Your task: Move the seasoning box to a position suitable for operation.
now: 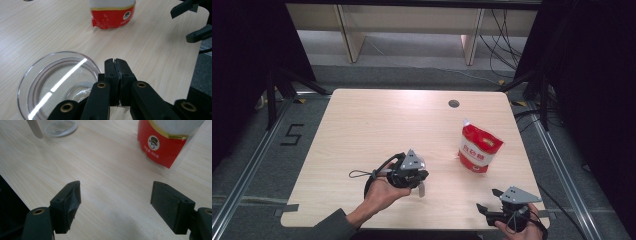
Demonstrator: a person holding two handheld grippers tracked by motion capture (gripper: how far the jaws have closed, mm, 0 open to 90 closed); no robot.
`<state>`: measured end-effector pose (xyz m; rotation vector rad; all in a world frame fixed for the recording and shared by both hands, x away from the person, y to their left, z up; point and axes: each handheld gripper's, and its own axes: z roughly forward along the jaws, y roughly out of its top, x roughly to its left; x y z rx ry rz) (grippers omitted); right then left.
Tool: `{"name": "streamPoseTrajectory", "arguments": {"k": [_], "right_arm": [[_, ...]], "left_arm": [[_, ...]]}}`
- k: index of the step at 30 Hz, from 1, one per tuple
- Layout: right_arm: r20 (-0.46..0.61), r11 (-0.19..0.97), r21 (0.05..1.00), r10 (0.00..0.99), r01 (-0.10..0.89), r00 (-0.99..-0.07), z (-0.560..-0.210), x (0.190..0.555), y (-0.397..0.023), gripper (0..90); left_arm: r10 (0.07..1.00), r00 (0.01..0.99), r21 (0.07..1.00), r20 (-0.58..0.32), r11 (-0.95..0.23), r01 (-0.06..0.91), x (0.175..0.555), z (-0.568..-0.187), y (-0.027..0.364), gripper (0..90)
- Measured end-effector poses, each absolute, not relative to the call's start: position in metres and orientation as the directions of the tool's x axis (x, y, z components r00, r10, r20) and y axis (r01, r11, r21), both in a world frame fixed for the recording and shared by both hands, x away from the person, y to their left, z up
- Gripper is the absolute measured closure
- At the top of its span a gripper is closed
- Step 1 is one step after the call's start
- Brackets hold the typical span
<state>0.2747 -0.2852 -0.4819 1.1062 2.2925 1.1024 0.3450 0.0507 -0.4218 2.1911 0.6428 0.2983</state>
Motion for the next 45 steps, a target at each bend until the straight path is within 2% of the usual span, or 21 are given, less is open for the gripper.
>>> {"name": "streamPoseTrajectory", "arguments": {"k": [1, 9, 23, 24, 35, 45], "right_arm": [[-0.004, 0.394, 0.779, 0.781, 0.488, -0.625, -0.482, 0.275, -0.286, 25.0], [0.002, 0.395, 0.777, 0.777, 0.491, -0.629, -0.482, 0.275, -0.285, 25.1], [0.034, 0.371, 0.772, 0.787, 0.516, -0.616, -0.482, 0.274, -0.284, 25.0], [0.005, 0.391, 0.777, 0.779, 0.493, -0.627, -0.482, 0.275, -0.285, 25.1], [0.023, 0.376, 0.779, 0.782, 0.501, -0.623, -0.482, 0.275, -0.285, 25.1], [0.036, 0.366, 0.778, 0.785, 0.510, -0.618, -0.483, 0.275, -0.284, 25.0]], "left_arm": [[0.517, 0.856, 0.766, 0.006, -0.553, 0.328, 0.344, -0.421, 0.054, 88.0], [0.507, 0.862, 0.775, -0.002, -0.543, 0.322, 0.336, -0.421, 0.069, 89.0], [0.474, 0.878, 0.758, 0.064, -0.595, 0.266, 0.331, -0.419, 0.094, 88.8], [0.482, 0.874, 0.757, 0.059, -0.593, 0.276, 0.330, -0.420, 0.095, 88.7], [0.516, 0.850, 0.763, 0.107, -0.591, 0.262, 0.326, -0.422, 0.119, 88.0], [0.566, 0.819, 0.802, 0.095, -0.531, 0.274, 0.320, -0.426, 0.133, 83.9]]}}
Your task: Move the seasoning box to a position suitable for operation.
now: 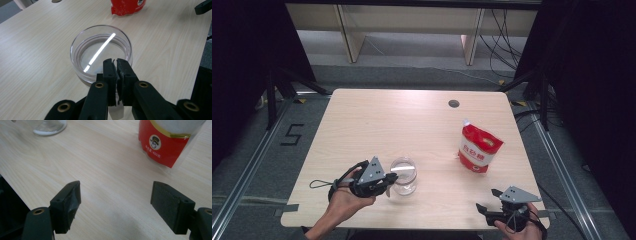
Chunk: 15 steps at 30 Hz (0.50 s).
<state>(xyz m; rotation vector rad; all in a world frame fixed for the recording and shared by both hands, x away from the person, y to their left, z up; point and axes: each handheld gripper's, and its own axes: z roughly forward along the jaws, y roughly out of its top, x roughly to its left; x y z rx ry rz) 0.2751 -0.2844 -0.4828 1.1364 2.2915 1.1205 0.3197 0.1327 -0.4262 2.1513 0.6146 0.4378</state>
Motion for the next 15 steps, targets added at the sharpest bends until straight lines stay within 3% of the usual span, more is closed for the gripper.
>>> {"name": "streamPoseTrajectory", "arguments": {"k": [3, 8, 15], "right_arm": [[0.014, 0.381, 0.780, 0.782, 0.496, -0.623, -0.483, 0.276, -0.286, 25.1], [0.028, 0.375, 0.779, 0.779, 0.502, -0.627, -0.483, 0.276, -0.285, 25.1], [0.045, 0.363, 0.769, 0.790, 0.527, -0.611, -0.483, 0.274, -0.283, 25.0]], "left_arm": [[0.578, 0.813, 0.815, 0.075, -0.505, 0.284, 0.315, -0.425, 0.137, 81.1], [0.630, 0.777, 0.851, 0.002, -0.410, 0.329, 0.309, -0.427, 0.148, 63.6], [0.662, 0.747, 0.852, -0.065, -0.353, 0.387, 0.309, -0.452, 0.160, 57.4]]}}
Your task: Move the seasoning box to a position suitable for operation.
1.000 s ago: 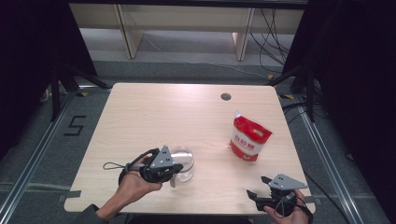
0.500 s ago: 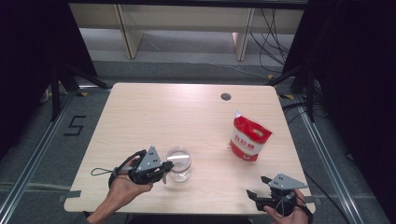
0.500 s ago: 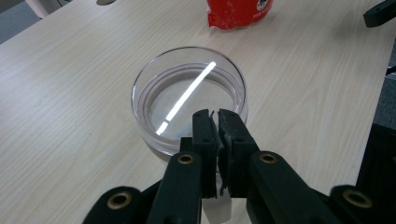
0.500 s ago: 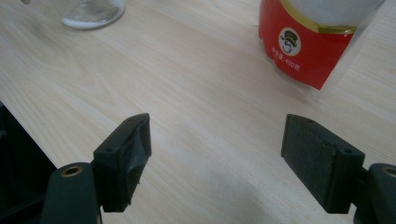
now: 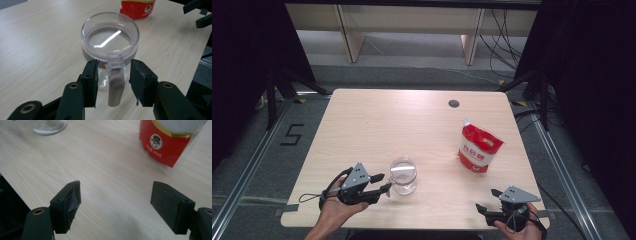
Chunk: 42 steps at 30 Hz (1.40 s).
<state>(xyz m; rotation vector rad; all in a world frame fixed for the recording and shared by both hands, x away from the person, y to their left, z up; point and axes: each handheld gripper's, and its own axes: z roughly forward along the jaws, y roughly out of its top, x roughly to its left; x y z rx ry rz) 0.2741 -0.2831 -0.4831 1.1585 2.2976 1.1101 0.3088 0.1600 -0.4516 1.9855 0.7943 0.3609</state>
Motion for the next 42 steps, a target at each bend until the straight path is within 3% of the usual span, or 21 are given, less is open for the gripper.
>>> {"name": "streamPoseTrajectory", "arguments": {"k": [16, 24, 30, 32, 37, 42], "right_arm": [[0.017, 0.392, 0.767, 0.779, 0.508, -0.627, -0.484, 0.277, -0.285, 25.0], [0.040, 0.377, 0.761, 0.785, 0.528, -0.619, -0.484, 0.276, -0.284, 25.0], [0.037, 0.383, 0.760, 0.781, 0.525, -0.623, -0.484, 0.277, -0.284, 25.1], [0.038, 0.383, 0.759, 0.781, 0.526, -0.624, -0.484, 0.277, -0.284, 25.0], [0.054, 0.374, 0.754, 0.783, 0.540, -0.619, -0.484, 0.275, -0.282, 25.1], [0.046, 0.376, 0.765, 0.778, 0.523, -0.627, -0.485, 0.277, -0.284, 25.0]], "left_arm": [[0.691, 0.719, 0.846, -0.070, -0.342, 0.410, 0.308, -0.478, 0.158, 53.8], [0.704, 0.710, 0.855, 0.009, -0.374, 0.360, 0.313, -0.481, 0.162, 71.6], [0.672, 0.738, 0.840, 0.068, -0.437, 0.321, 0.321, -0.479, 0.167, 72.7], [0.679, 0.733, 0.848, 0.035, -0.408, 0.338, 0.322, -0.481, 0.165, 72.8], [0.643, 0.761, 0.835, 0.081, -0.461, 0.300, 0.328, -0.479, 0.165, 72.9], [0.642, 0.765, 0.844, 0.056, -0.439, 0.307, 0.330, -0.480, 0.158, 73.0]]}}
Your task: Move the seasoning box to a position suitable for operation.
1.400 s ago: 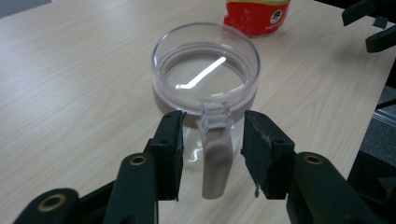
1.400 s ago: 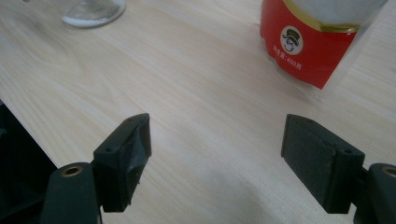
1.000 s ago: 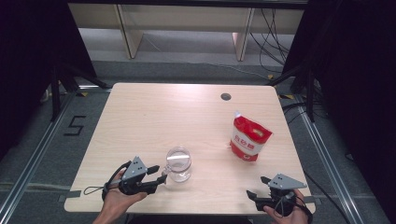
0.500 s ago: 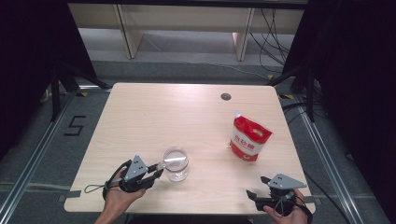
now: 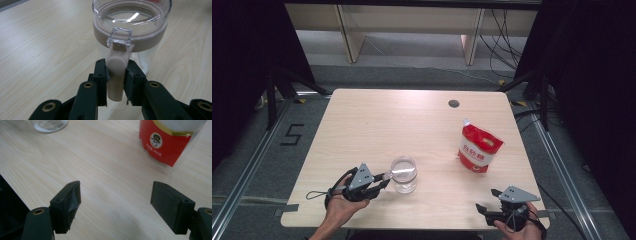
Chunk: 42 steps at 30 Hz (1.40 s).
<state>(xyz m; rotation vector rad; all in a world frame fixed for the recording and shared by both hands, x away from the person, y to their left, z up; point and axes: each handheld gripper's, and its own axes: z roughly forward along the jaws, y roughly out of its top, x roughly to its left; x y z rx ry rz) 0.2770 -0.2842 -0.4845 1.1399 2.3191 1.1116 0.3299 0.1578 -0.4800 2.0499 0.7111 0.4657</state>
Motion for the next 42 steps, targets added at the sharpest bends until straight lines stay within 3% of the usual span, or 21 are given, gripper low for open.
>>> {"name": "streamPoseTrajectory", "arguments": {"k": [22, 42], "right_arm": [[0.033, 0.381, 0.773, 0.774, 0.507, -0.632, -0.484, 0.278, -0.285, 25.0], [0.028, 0.384, 0.773, 0.774, 0.505, -0.632, -0.484, 0.278, -0.286, 25.0]], "left_arm": [[0.528, 0.848, 0.858, 0.041, -0.453, 0.241, 0.344, -0.482, 0.113, 72.9], [0.469, 0.882, 0.858, 0.038, -0.467, 0.212, 0.352, -0.481, 0.105, 72.7]]}}
